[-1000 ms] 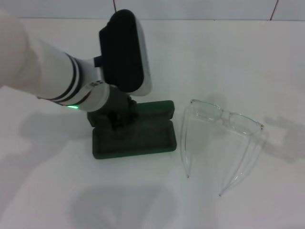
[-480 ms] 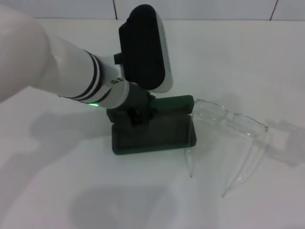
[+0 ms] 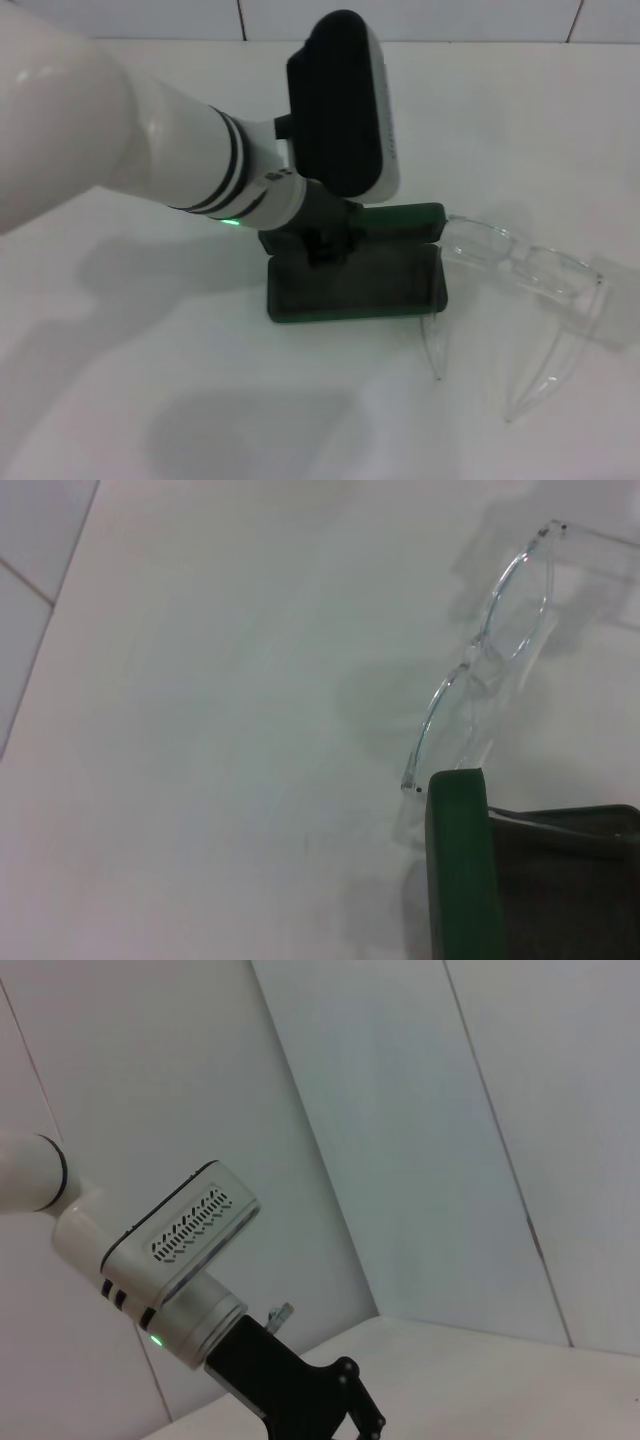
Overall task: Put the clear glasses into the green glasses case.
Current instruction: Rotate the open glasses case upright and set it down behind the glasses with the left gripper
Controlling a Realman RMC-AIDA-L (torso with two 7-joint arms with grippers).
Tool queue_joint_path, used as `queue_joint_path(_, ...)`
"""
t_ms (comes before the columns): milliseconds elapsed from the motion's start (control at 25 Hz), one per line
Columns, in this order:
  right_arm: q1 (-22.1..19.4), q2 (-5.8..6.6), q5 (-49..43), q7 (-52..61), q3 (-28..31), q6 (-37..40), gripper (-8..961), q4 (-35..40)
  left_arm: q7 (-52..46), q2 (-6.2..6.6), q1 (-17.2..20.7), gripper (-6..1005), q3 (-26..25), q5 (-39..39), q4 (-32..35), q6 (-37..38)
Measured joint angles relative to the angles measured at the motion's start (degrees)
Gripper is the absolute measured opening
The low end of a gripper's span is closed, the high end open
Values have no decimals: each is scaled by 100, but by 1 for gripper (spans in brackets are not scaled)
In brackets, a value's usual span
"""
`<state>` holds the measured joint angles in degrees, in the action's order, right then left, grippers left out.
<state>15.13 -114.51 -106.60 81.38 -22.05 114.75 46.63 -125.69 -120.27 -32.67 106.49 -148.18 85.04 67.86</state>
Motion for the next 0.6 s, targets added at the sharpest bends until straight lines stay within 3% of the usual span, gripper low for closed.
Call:
queue_joint_path(360, -28, 4, -33, -145, 336, 246, 691, -120, -63, -4, -403, 193, 193, 283, -413, -242)
queue_joint_path(600, -69, 15, -37, -167, 346, 252, 691, -145, -81, -2, -449, 206, 212, 275, -474, -488)
